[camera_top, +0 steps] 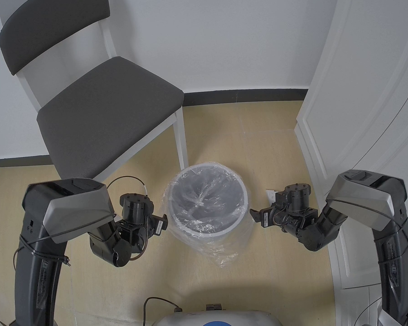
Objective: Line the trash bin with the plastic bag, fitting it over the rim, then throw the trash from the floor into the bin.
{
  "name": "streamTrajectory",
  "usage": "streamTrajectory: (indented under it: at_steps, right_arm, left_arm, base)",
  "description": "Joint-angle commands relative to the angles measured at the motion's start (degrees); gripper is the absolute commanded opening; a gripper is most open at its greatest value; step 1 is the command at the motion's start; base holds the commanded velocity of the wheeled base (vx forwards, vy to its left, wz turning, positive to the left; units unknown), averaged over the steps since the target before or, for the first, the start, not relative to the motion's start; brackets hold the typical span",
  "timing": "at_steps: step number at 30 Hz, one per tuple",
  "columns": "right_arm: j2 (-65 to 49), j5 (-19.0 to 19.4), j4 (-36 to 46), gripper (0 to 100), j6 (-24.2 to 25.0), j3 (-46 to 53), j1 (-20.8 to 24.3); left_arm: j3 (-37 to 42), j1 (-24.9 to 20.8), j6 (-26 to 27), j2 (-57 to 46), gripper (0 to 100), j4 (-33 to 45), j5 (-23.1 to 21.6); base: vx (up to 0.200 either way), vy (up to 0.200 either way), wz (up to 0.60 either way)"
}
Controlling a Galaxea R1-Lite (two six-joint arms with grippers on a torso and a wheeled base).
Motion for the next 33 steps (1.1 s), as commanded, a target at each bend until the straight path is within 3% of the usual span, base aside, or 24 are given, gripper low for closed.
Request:
streamTrajectory:
  at_steps: [1, 7, 13, 19, 24, 29, 32, 33]
  right_arm:
    - [-6.9, 0.0, -0.3, 100, -1.8, 4.4, 0.0]
    - [-8.6, 0.0, -1.1, 100, -2.0, 5.2, 0.0]
    - [-8.7, 0.0, -3.9, 100, -1.9, 5.9, 0.7]
    - [-8.4, 0.0, -7.7, 100, -1.9, 7.0, 1.4]
    - [-8.6, 0.1, -14.0, 100, -1.9, 9.9, 2.7]
    - [-8.5, 0.2, -17.1, 100, -2.0, 9.7, 4.3]
    - [-9.5, 0.5, -16.9, 100, -3.4, 9.3, 5.7]
    - [-11.2, 1.0, -16.3, 100, -5.8, 9.4, 6.7]
  left_arm:
    - [3.1, 0.6, 0.2, -6.6, 100, 0.1, -0.7]
    - [3.1, 2.6, 7.3, -2.7, 100, -0.3, 0.0]
    - [-2.1, 1.9, 8.0, 6.3, 100, -4.4, 4.8]
    - [-6.3, 1.1, 8.0, 6.9, 100, -0.9, 4.8]
    - [-18.3, 1.1, 6.9, 8.6, 100, 10.7, 4.8]
    - [-24.9, 0.8, 7.0, 9.1, 100, 20.3, 4.7]
    - [-29.1, 0.6, 6.8, 9.8, 100, 24.9, 4.7]
    - [-33.6, 0.5, 6.8, 11.9, 100, 27.1, 4.7]
  base:
    - [0.000, 0.000, 0.00]
    - [0.000, 0.000, 0.00]
    - [0.000, 0.000, 0.00]
    - [0.000, 0.000, 0.00]
    - [0.000, 0.000, 0.00]
    - [0.000, 0.000, 0.00]
    - [0.000, 0.000, 0.00]
    - [0.000, 0.000, 0.00]
